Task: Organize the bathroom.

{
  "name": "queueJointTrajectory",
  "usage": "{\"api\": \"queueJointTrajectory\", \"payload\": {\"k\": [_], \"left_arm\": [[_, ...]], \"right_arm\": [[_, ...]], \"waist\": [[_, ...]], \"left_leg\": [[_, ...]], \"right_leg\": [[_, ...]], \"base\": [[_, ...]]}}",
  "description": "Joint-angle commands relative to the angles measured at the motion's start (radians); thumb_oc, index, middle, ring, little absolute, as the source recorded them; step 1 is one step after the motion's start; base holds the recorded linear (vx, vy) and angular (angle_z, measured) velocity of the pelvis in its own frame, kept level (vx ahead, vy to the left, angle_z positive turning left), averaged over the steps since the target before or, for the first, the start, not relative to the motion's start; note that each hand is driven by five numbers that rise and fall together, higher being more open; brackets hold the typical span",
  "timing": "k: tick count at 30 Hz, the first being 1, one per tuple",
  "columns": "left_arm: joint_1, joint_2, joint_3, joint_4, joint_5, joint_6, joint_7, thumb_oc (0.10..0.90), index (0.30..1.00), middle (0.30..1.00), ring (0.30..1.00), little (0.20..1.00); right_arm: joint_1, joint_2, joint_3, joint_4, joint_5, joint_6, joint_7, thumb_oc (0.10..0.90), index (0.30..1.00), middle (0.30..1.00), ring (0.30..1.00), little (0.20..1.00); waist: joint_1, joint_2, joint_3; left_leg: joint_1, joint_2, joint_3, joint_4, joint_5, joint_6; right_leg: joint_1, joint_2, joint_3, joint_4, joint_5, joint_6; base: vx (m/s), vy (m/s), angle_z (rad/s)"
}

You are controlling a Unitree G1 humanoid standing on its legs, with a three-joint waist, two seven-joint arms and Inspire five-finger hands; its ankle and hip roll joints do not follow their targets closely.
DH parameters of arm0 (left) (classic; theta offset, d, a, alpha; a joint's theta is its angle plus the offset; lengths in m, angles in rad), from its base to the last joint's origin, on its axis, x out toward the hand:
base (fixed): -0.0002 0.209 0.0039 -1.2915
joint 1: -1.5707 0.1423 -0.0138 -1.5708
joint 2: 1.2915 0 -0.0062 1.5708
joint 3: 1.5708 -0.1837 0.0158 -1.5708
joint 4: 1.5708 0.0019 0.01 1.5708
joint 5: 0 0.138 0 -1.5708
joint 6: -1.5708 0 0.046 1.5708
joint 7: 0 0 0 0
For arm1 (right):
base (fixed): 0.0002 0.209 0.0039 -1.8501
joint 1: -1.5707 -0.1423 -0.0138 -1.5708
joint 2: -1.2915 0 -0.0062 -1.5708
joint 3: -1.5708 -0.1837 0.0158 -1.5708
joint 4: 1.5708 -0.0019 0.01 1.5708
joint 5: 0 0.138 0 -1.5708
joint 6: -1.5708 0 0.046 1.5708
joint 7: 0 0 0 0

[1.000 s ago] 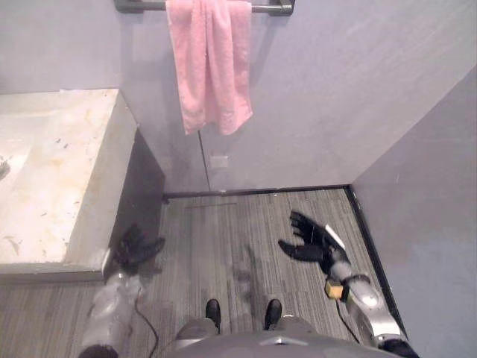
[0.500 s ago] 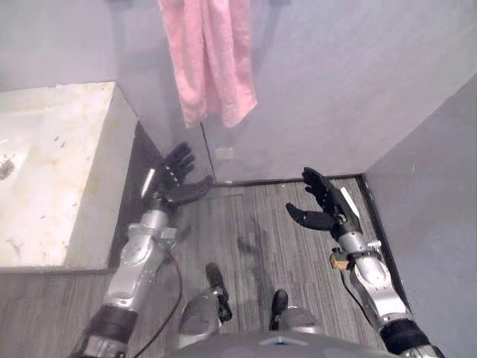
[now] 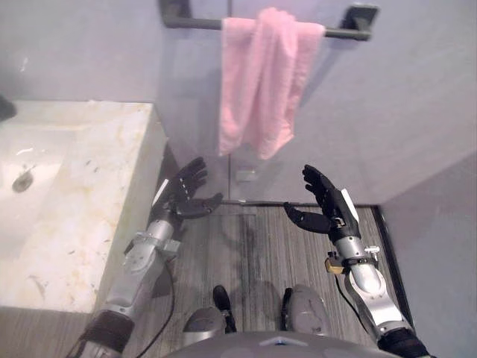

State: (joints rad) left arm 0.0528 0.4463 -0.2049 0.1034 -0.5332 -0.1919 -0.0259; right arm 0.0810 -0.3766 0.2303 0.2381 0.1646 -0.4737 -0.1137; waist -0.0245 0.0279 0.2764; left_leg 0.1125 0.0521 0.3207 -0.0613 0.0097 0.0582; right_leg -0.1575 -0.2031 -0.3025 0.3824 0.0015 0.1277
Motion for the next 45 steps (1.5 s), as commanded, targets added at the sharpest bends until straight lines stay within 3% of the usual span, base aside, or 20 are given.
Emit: {"api": "queueJointTrajectory", "payload": {"k": [1,2,3,5,6,8,12,17,23,29,32,45], "left_arm": [[-0.068,-0.027,-0.005,-0.095,0.048,-0.085,0.014,0.800,0.900,0.900,0.900,0.900],[-0.064,-0.026,-0.005,-0.105,0.053,-0.085,0.023,0.800,0.900,0.900,0.900,0.900],[-0.040,-0.029,0.003,-0.146,0.080,-0.094,0.060,0.800,0.900,0.900,0.900,0.900],[-0.035,-0.026,0.008,-0.158,0.092,-0.108,0.071,0.800,0.900,0.900,0.900,0.900],[-0.051,-0.029,0.010,-0.160,0.117,-0.124,0.079,0.800,0.900,0.900,0.900,0.900],[-0.064,-0.033,0.001,-0.149,0.113,-0.126,0.094,0.800,0.900,0.900,0.900,0.900],[-0.061,-0.052,0.007,-0.163,0.081,-0.151,0.120,0.800,0.900,0.900,0.900,0.900],[-0.065,-0.067,0.002,-0.192,0.140,-0.221,0.163,0.800,0.900,0.900,0.900,0.900],[-0.078,-0.040,0.044,-0.222,0.185,-0.282,0.202,0.800,0.900,0.900,0.900,0.900],[-0.130,-0.005,0.054,-0.238,0.159,-0.268,0.083,0.800,0.900,0.900,0.900,0.900],[-0.180,0.009,0.054,-0.209,0.077,-0.270,0.003,0.800,0.900,0.900,0.900,0.900],[-0.318,0.093,0.086,-0.116,0.088,-0.298,0.129,0.800,0.900,0.900,0.900,0.900]], "right_arm": [[-0.090,-0.011,-0.035,-0.059,-0.008,-0.149,-0.038,0.800,0.900,0.900,0.900,0.900],[-0.089,-0.014,-0.037,-0.072,-0.006,-0.152,-0.035,0.800,0.900,0.900,0.900,0.900],[-0.097,-0.028,-0.034,-0.118,0.000,-0.141,-0.028,0.800,0.900,0.900,0.900,0.900],[-0.111,-0.037,-0.031,-0.137,0.004,-0.134,-0.024,0.800,0.900,0.900,0.900,0.900],[-0.115,-0.049,-0.043,-0.159,0.012,-0.132,-0.033,0.800,0.900,0.900,0.900,0.900],[-0.118,-0.054,-0.047,-0.169,-0.029,-0.130,-0.069,0.800,0.900,0.900,0.900,0.900],[-0.121,-0.058,-0.052,-0.231,-0.075,-0.109,-0.111,0.800,0.900,0.900,0.900,0.900],[-0.087,-0.052,-0.043,-0.296,-0.180,-0.109,-0.155,0.800,0.900,0.900,0.900,0.900],[-0.055,-0.063,-0.034,-0.283,-0.175,-0.079,-0.095,0.800,0.900,0.900,0.900,0.900],[-0.041,-0.071,-0.019,-0.240,-0.144,-0.064,-0.037,0.800,0.900,0.900,0.900,0.900],[-0.036,-0.070,-0.007,-0.215,-0.132,-0.069,-0.011,0.800,0.900,0.900,0.900,0.900],[-0.005,-0.096,0.020,-0.217,-0.112,-0.048,0.091,0.800,0.900,0.900,0.900,0.900]], "waist": [[-0.005,-0.003,-0.087],[-0.008,-0.014,-0.087],[-0.023,-0.035,-0.084],[-0.030,-0.039,-0.081],[-0.044,-0.040,-0.082],[-0.050,-0.043,-0.091],[-0.052,-0.045,-0.107],[-0.070,-0.047,-0.127],[-0.082,-0.048,-0.131],[-0.101,-0.047,-0.135],[-0.122,-0.039,-0.139],[-0.191,-0.017,-0.165]], "left_leg": [[-0.041,-0.025,-0.100,-0.014,-0.010,-0.096],[-0.034,-0.031,-0.094,-0.017,-0.015,-0.098],[-0.001,-0.040,-0.068,-0.026,-0.045,-0.098],[0.013,-0.042,-0.056,-0.026,-0.062,-0.091],[0.017,-0.055,-0.076,-0.026,-0.081,-0.079],[0.014,-0.065,-0.092,-0.026,-0.082,-0.071],[0.029,-0.063,-0.093,-0.021,-0.092,-0.070],[0.043,-0.060,-0.089,-0.022,-0.104,-0.072],[0.051,-0.061,-0.086,-0.017,-0.116,-0.069],[0.068,-0.063,-0.076,-0.006,-0.129,-0.062],[0.080,-0.067,-0.069,-0.004,-0.135,-0.057],[0.100,-0.073,-0.032,0.008,-0.143,-0.047]], "right_leg": [[0.160,0.042,-0.041,-0.201,-0.064,0.075],[0.154,0.036,-0.047,-0.260,-0.031,0.083],[0.115,0.041,-0.069,-0.361,0.059,0.095],[0.086,0.047,-0.076,-0.357,0.071,0.093],[0.090,0.079,-0.017,-0.381,0.065,0.081],[0.089,0.092,0.015,-0.381,0.063,0.075],[0.119,0.100,0.019,-0.391,0.045,0.066],[0.147,0.118,0.036,-0.426,0.040,0.061],[0.143,0.122,0.047,-0.428,0.039,0.066],[0.131,0.120,0.052,-0.409,0.038,0.072],[0.119,0.120,0.060,-0.396,0.039,0.079],[0.105,0.133,0.109,-0.391,0.038,0.080]], "base": [[0.19,-0.180,0.42],[0.19,-0.107,0.11],[0.21,-0.114,0.11],[0.12,-0.079,-0.01],[0.07,-0.072,0.18],[0.10,-0.083,0.51],[0.13,-0.073,0.16],[0.09,-0.034,0.07],[0.04,-0.021,0.02],[0.05,-0.016,-0.07],[0.11,0.011,-0.02],[0.09,0.021,-0.10]]}}
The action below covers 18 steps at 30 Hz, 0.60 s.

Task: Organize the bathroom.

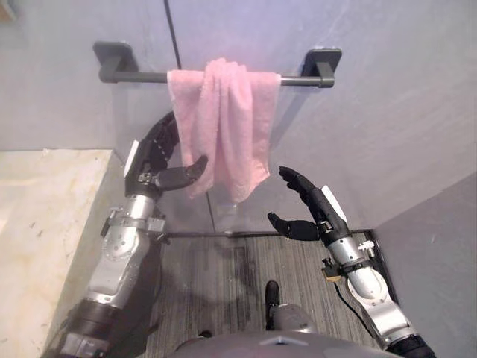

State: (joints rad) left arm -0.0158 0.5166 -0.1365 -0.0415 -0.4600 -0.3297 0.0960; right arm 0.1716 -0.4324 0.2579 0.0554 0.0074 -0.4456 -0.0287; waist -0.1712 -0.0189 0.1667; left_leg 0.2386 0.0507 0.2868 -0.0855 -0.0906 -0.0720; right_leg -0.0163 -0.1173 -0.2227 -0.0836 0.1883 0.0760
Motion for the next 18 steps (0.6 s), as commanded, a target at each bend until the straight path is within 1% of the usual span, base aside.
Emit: {"api": "queueJointTrajectory", "payload": {"k": [1,4,5,6,7,11,12,14,15,18], "left_arm": [[-0.258,0.028,0.018,0.039,0.026,-0.164,0.009,0.800,0.900,0.900,0.900,0.900],[-0.275,0.041,0.017,0.046,0.026,-0.165,0.007,0.800,0.900,0.900,0.900,0.900],[-0.287,0.055,0.019,0.054,-0.002,-0.163,-0.006,0.538,0.507,0.507,0.507,0.507],[-0.290,0.058,0.021,0.057,-0.007,-0.163,-0.006,0.497,0.446,0.446,0.446,0.446],[-0.300,0.061,0.021,0.072,0.010,-0.168,0.004,0.400,0.300,0.300,0.300,0.300],[-0.336,0.096,0.028,0.115,-0.013,-0.175,0.018,0.400,0.300,0.300,0.300,0.300],[-0.340,0.097,0.034,0.129,-0.010,-0.180,0.028,0.400,0.300,0.300,0.300,0.300],[-0.339,0.099,0.039,0.134,-0.014,-0.185,0.039,0.400,0.300,0.300,0.300,0.300],[-0.335,0.095,0.048,0.137,0.005,-0.193,0.063,0.400,0.300,0.300,0.300,0.300],[-0.322,0.084,0.057,0.129,0.023,-0.199,0.092,0.400,0.300,0.300,0.300,0.300]], "right_arm": [[-0.092,-0.042,-0.008,-0.034,0.049,-0.077,0.017,0.800,0.900,0.900,0.900,0.900],[-0.088,-0.045,-0.006,-0.030,0.048,-0.083,0.031,0.800,0.900,0.900,0.900,0.900],[-0.084,-0.047,-0.006,-0.026,0.050,-0.086,0.040,0.800,0.900,0.900,0.900,0.900],[-0.083,-0.048,-0.006,-0.024,0.051,-0.087,0.041,0.800,0.900,0.900,0.900,0.900],[-0.082,-0.048,-0.004,-0.015,0.052,-0.094,0.043,0.800,0.900,0.900,0.900,0.900],[-0.076,-0.053,-0.005,-0.019,0.059,-0.087,0.046,0.800,0.900,0.900,0.900,0.900],[-0.073,-0.054,-0.009,-0.020,0.061,-0.086,0.045,0.800,0.900,0.900,0.900,0.900],[-0.070,-0.054,-0.014,-0.024,0.063,-0.086,0.044,0.800,0.900,0.900,0.900,0.900],[-0.068,-0.055,-0.025,-0.032,0.063,-0.088,0.044,0.800,0.900,0.900,0.900,0.900],[-0.075,-0.059,-0.037,-0.045,0.069,-0.091,0.046,0.800,0.900,0.900,0.900,0.900]], "waist": [[-0.051,0.032,-0.058],[-0.061,0.036,-0.061],[-0.066,0.039,-0.063],[-0.068,0.039,-0.063],[-0.072,0.041,-0.064],[-0.086,0.048,-0.067],[-0.091,0.052,-0.064],[-0.092,0.051,-0.069],[-0.094,0.052,-0.068],[-0.090,0.052,-0.069]], "left_leg": [[-0.024,-0.072,0.006,0.034,-0.044,0.083],[-0.020,-0.073,0.013,0.034,-0.044,0.084],[-0.017,-0.073,0.016,0.034,-0.045,0.085],[-0.016,-0.073,0.018,0.034,-0.045,0.086],[-0.014,-0.074,0.021,0.035,-0.046,0.086],[-0.009,-0.076,0.029,0.036,-0.048,0.087],[-0.002,-0.075,0.029,0.037,-0.053,0.089],[-0.008,-0.078,0.031,0.038,-0.050,0.088],[-0.006,-0.079,0.029,0.040,-0.052,0.090],[-0.008,-0.081,0.025,0.045,-0.054,0.089]], "right_leg": [[-0.036,0.049,0.034,0.075,-0.150,0.132],[-0.037,0.050,0.040,0.079,-0.151,0.132],[-0.038,0.050,0.043,0.082,-0.152,0.133],[-0.039,0.051,0.044,0.083,-0.152,0.133],[-0.041,0.050,0.045,0.085,-0.153,0.133],[-0.044,0.050,0.050,0.093,-0.154,0.133],[-0.038,0.052,0.050,0.096,-0.159,0.135],[-0.044,0.051,0.054,0.097,-0.157,0.133],[-0.040,0.053,0.058,0.098,-0.160,0.131],[-0.039,0.053,0.061,0.099,-0.162,0.129]], "base": [[0.07,0.013,-0.12],[0.08,0.012,-0.10],[0.06,0.001,-0.10],[0.08,0.002,-0.09],[0.07,0.002,-0.04],[0.08,0.009,-0.05],[0.07,0.017,-0.10],[0.05,0.014,-0.08],[0.05,0.021,-0.08],[0.04,0.023,-0.05]]}}
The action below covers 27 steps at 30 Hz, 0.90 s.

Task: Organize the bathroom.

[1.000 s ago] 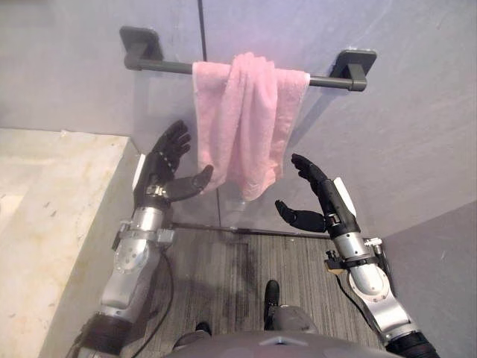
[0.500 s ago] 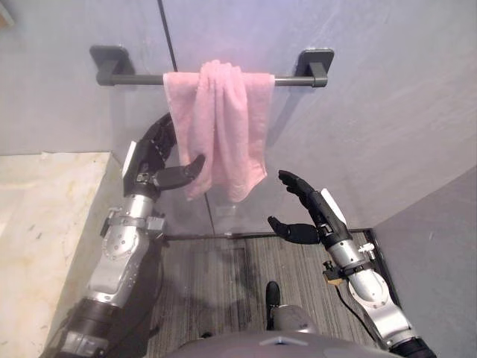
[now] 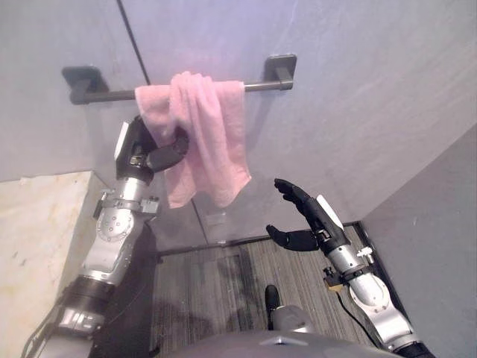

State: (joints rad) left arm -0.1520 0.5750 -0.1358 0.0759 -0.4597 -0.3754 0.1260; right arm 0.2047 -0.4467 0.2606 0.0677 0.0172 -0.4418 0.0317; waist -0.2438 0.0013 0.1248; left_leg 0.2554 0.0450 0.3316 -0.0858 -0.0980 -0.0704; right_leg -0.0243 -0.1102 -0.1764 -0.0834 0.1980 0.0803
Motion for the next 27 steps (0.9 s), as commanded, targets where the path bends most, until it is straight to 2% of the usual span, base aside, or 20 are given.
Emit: {"api": "queueJointTrajectory", "payload": {"k": [1,8,11,17,19,21,27], "left_arm": [[-0.177,0.019,0.057,0.002,0.033,-0.155,0.078,0.400,0.300,0.300,0.300,0.300],[-0.147,-0.050,0.021,-0.055,0.078,-0.147,0.099,0.400,0.300,0.300,0.300,0.300],[-0.144,-0.076,0.002,-0.070,0.053,-0.125,0.063,0.400,0.300,0.300,0.300,0.300],[-0.112,-0.109,0.001,-0.116,0.045,-0.080,0.026,0.400,0.300,0.300,0.300,0.300],[-0.099,-0.112,-0.004,-0.124,0.061,-0.080,0.031,0.400,0.300,0.300,0.300,0.300],[-0.093,-0.124,-0.013,-0.120,0.064,-0.077,0.032,0.400,0.300,0.300,0.300,0.300],[-0.098,-0.130,-0.036,-0.107,0.066,-0.067,0.016,0.400,0.300,0.300,0.300,0.300]], "right_arm": [[-0.118,-0.048,-0.042,-0.069,0.069,-0.094,-0.011,0.800,0.900,0.900,0.900,0.900],[-0.247,-0.065,-0.028,-0.108,0.082,-0.091,-0.054,0.800,0.900,0.900,0.900,0.900],[-0.302,-0.070,-0.014,-0.102,0.066,-0.092,-0.078,0.800,0.900,0.900,0.900,0.900],[-0.301,-0.046,-0.017,-0.119,0.053,-0.080,-0.085,0.800,0.900,0.900,0.900,0.900],[-0.303,-0.040,-0.023,-0.124,0.093,-0.077,-0.078,0.800,0.900,0.900,0.900,0.900],[-0.322,-0.018,-0.022,-0.117,0.208,-0.059,-0.041,0.800,0.900,0.900,0.900,0.900],[-0.381,0.005,-0.018,-0.108,0.286,-0.025,-0.019,0.800,0.900,0.900,0.900,0.900]], "waist": [[-0.013,0.030,-0.027],[0.030,0.017,-0.023],[0.053,0.012,-0.023],[0.072,0.006,-0.024],[0.079,0.004,-0.023],[0.088,0.002,-0.021],[0.110,-0.007,-0.023]], "left_leg": [[-0.025,-0.075,-0.023,0.047,-0.048,0.087],[-0.029,-0.077,-0.044,0.060,-0.053,0.084],[-0.031,-0.078,-0.053,0.068,-0.058,0.084],[-0.033,-0.080,-0.068,0.074,-0.063,0.087],[-0.033,-0.082,-0.072,0.077,-0.066,0.087],[-0.032,-0.085,-0.077,0.077,-0.068,0.087],[-0.032,-0.086,-0.085,0.080,-0.070,0.084]], "right_leg": [[-0.030,0.046,0.014,0.099,-0.173,0.124],[-0.019,0.042,-0.001,0.102,-0.179,0.120],[-0.015,0.037,-0.012,0.108,-0.182,0.120],[-0.018,0.031,-0.021,0.120,-0.183,0.123],[-0.018,0.029,-0.026,0.120,-0.180,0.123],[-0.018,0.027,-0.033,0.119,-0.177,0.123],[-0.017,0.022,-0.043,0.117,-0.170,0.123]], "base": [[0.00,0.000,0.00],[0.00,0.002,0.01],[0.00,0.013,0.07],[0.00,0.001,0.08],[0.00,0.005,0.12],[0.00,0.012,0.08],[0.01,-0.001,0.05]]}}
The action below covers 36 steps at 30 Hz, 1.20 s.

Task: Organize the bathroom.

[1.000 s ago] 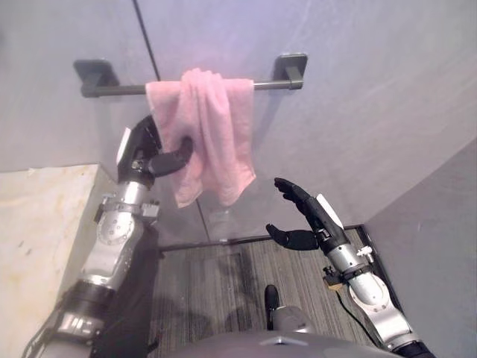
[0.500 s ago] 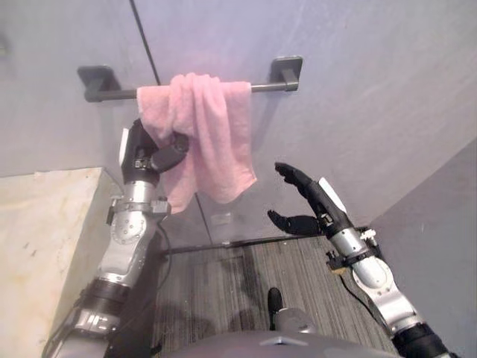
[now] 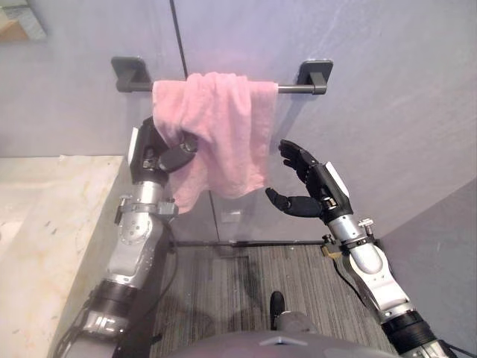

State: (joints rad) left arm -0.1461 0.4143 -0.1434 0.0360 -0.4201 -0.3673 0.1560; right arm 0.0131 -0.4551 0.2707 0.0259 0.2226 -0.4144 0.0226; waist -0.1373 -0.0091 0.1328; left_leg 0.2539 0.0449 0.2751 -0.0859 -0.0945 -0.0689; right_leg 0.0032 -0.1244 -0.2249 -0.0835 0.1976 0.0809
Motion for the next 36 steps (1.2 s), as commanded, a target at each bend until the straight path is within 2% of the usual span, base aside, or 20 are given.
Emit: {"api": "queueJointTrajectory", "payload": {"k": [1,8,9,10,11,16,19,23,27,34,36], "left_arm": [[-0.105,0.030,-0.030,-0.065,0.028,-0.074,-0.015,0.400,0.300,0.300,0.300,0.300],[-0.136,0.031,-0.057,-0.033,0.019,-0.059,-0.035,0.400,0.300,0.300,0.300,0.300],[-0.141,0.031,-0.062,-0.026,0.015,-0.054,-0.037,0.400,0.300,0.300,0.300,0.300],[-0.142,0.031,-0.063,-0.025,0.014,-0.053,-0.037,0.400,0.300,0.300,0.300,0.300],[-0.142,0.027,-0.064,-0.023,0.018,-0.052,-0.038,0.411,0.316,0.316,0.316,0.316],[-0.132,0.021,-0.060,-0.018,0.030,-0.059,-0.032,0.416,0.324,0.324,0.324,0.324],[-0.115,0.022,-0.043,-0.024,0.037,-0.062,-0.010,0.400,0.300,0.300,0.300,0.300],[-0.079,0.013,-0.015,-0.032,0.049,-0.086,0.024,0.400,0.300,0.300,0.300,0.300],[-0.061,0.005,0.004,-0.036,0.057,-0.096,0.050,0.411,0.316,0.316,0.316,0.316],[-0.017,-0.025,0.053,-0.031,0.088,-0.148,0.179,0.400,0.300,0.300,0.300,0.300],[0.002,-0.037,0.072,-0.031,0.100,-0.168,0.258,0.400,0.300,0.300,0.300,0.300]], "right_arm": [[-0.196,0.015,-0.028,-0.064,0.075,-0.051,-0.016,0.800,0.900,0.900,0.900,0.900],[-0.296,0.010,-0.032,-0.022,0.140,0.004,-0.013,0.800,0.900,0.900,0.900,0.900],[-0.310,0.011,-0.033,-0.010,0.143,0.004,-0.015,0.431,0.347,0.347,0.347,0.347],[-0.312,0.011,-0.033,-0.009,0.143,0.003,-0.016,0.431,0.347,0.347,0.347,0.347],[-0.318,0.013,-0.033,-0.007,0.145,0.005,-0.015,0.400,0.300,0.300,0.300,0.300],[-0.308,0.018,-0.045,-0.004,0.124,-0.001,-0.036,0.400,0.300,0.300,0.300,0.300],[-0.267,0.019,-0.058,-0.014,0.104,-0.016,-0.052,0.400,0.300,0.300,0.300,0.300],[-0.191,0.031,-0.077,-0.027,0.081,-0.042,-0.070,0.400,0.300,0.300,0.300,0.300],[-0.154,0.042,-0.087,-0.030,0.085,-0.043,-0.083,0.400,0.300,0.300,0.300,0.300],[-0.088,0.093,-0.115,-0.018,0.051,-0.072,-0.184,0.400,0.300,0.300,0.300,0.300],[-0.068,0.108,-0.124,-0.019,0.050,-0.082,-0.228,0.400,0.300,0.300,0.300,0.300]], "waist": [[0.005,0.003,-0.031],[0.022,-0.006,-0.037],[0.025,-0.008,-0.040],[0.025,-0.008,-0.040],[0.026,-0.009,-0.041],[0.026,-0.009,-0.043],[0.020,-0.007,-0.042],[0.009,-0.004,-0.039],[0.001,-0.003,-0.037],[-0.015,0.001,-0.028],[-0.020,0.002,-0.025]], "left_leg": [[-0.031,-0.086,-0.030,0.081,-0.073,0.082],[-0.029,-0.086,-0.040,0.077,-0.073,0.080],[-0.029,-0.086,-0.042,0.076,-0.073,0.080],[-0.029,-0.086,-0.042,0.076,-0.073,0.080],[-0.030,-0.086,-0.042,0.076,-0.073,0.080],[-0.030,-0.085,-0.043,0.074,-0.073,0.080],[-0.029,-0.085,-0.040,0.071,-0.071,0.082],[-0.029,-0.083,-0.035,0.070,-0.070,0.083],[-0.029,-0.081,-0.031,0.068,-0.068,0.083],[-0.025,-0.078,-0.022,0.064,-0.067,0.084],[-0.025,-0.078,-0.020,0.063,-0.065,0.085]], "right_leg": [[-0.045,0.036,0.004,0.117,-0.170,0.123],[-0.040,0.037,-0.005,0.114,-0.167,0.122],[-0.038,0.037,-0.007,0.112,-0.166,0.121],[-0.038,0.037,-0.007,0.111,-0.166,0.121],[-0.038,0.037,-0.007,0.111,-0.167,0.120],[-0.038,0.039,-0.005,0.111,-0.169,0.119],[-0.040,0.042,-0.001,0.112,-0.169,0.118],[-0.040,0.046,0.006,0.110,-0.172,0.116],[-0.040,0.048,0.011,0.110,-0.174,0.114],[-0.042,0.050,0.018,0.114,-0.177,0.112],[-0.044,0.051,0.020,0.116,-0.178,0.111]], "base": [[0.03,-0.013,0.07],[0.02,-0.017,0.07],[0.02,-0.021,0.09],[0.02,-0.022,0.07],[0.00,0.000,0.00],[0.00,-0.001,0.02],[0.00,0.000,0.00],[0.00,0.000,0.00],[0.00,0.000,0.00],[0.00,0.002,0.00],[0.00,0.000,0.00]]}}
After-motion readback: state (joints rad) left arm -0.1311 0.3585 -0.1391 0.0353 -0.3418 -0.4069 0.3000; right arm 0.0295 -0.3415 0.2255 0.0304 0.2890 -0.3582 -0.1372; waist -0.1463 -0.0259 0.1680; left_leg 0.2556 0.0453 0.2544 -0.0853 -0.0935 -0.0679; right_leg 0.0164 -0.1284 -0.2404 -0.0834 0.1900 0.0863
